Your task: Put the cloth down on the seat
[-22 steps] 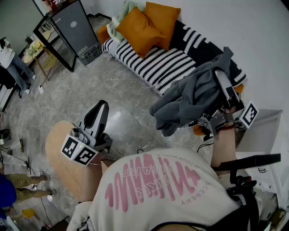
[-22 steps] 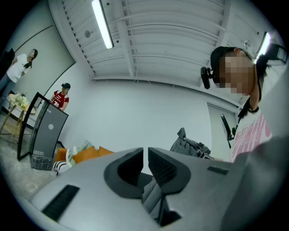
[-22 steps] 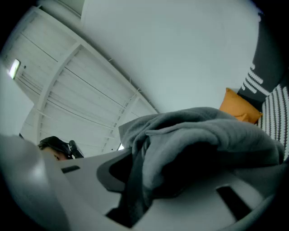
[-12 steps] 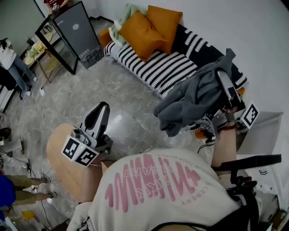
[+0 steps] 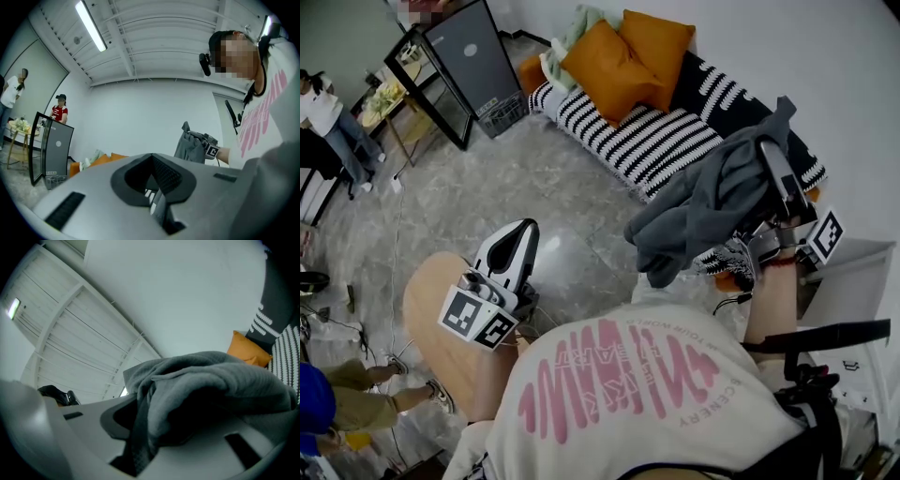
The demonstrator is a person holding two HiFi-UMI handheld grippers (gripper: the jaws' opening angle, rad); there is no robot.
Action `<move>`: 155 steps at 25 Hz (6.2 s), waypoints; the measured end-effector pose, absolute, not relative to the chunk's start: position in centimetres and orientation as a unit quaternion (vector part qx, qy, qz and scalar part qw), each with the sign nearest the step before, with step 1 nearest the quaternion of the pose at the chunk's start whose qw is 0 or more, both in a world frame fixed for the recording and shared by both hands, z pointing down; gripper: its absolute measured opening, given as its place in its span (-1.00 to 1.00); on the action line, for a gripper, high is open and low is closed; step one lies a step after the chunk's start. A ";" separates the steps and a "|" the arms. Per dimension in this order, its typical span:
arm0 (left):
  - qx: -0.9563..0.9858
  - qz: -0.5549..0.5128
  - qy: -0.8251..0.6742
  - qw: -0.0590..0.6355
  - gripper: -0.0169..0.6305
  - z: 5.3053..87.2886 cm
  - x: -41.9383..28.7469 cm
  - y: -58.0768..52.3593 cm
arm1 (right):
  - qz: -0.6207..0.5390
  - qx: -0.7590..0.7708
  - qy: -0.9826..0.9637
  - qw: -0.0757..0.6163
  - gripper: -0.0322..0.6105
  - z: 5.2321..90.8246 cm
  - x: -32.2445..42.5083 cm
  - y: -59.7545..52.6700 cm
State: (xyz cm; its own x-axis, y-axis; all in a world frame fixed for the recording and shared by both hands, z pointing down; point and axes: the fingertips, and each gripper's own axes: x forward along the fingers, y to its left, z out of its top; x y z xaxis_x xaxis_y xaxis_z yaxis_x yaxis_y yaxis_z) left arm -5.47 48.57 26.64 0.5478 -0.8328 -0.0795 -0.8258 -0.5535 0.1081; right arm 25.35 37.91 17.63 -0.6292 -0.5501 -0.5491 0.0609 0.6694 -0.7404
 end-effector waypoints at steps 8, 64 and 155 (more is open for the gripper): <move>0.860 -0.076 -0.502 0.050 -0.92 27.4 -8.9 45.9 | -0.383 -0.142 0.818 0.404 -0.59 17.5 23.0 32.4; 0.811 -0.046 -0.580 0.062 -0.92 28.9 -7.9 21.1 | -0.421 -0.091 0.815 0.388 -0.59 20.4 21.4 -0.5; 0.753 -0.047 -0.646 0.117 -0.92 28.7 -34.0 -6.0 | -0.293 -0.237 0.837 0.396 -0.59 12.5 10.9 -38.2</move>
State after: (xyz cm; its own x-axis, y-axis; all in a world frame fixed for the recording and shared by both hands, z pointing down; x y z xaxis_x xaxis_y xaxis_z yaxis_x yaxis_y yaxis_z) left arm -33.95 -5.98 28.69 0.1604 -0.9838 0.0798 -0.9619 -0.1377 0.2362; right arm 10.91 -38.24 12.45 -0.5739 -0.6286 -0.5248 -0.1642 0.7162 -0.6783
